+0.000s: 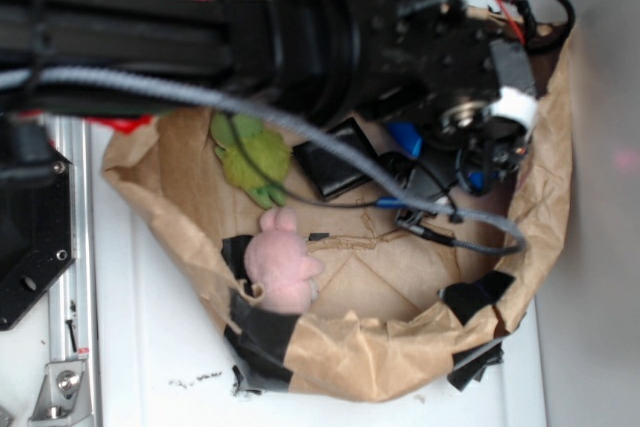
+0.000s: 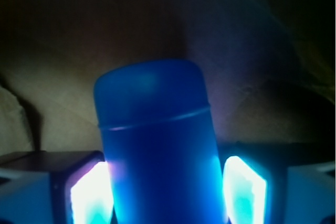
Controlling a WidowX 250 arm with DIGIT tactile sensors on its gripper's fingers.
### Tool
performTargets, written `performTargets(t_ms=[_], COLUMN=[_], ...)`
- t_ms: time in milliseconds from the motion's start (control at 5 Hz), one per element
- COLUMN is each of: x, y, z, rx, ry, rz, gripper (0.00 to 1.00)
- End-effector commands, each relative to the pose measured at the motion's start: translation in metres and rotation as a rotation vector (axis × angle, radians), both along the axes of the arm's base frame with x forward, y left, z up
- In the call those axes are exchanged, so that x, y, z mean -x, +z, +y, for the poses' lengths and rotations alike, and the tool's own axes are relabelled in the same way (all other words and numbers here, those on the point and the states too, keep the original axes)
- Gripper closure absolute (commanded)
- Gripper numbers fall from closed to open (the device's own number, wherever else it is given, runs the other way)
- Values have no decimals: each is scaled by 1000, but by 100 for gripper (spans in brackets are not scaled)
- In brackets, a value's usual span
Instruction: Grab the blue bottle.
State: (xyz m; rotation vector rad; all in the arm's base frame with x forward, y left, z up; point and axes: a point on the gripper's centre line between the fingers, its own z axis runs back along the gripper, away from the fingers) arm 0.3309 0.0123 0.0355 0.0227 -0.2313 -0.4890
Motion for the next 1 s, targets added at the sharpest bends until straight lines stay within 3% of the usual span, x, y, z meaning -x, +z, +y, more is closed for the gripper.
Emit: performTargets(t_ms=[0, 200, 400, 600, 800], x=[34, 47, 59, 60, 64], y=[90, 139, 190, 202, 201], z=[-38, -39, -26, -9, -4], rx=[-74, -109, -66, -49, -27], ry=[54, 177, 427, 678, 754], rz=[-63, -38, 6, -37, -23], gripper=[100, 100, 100, 100, 100])
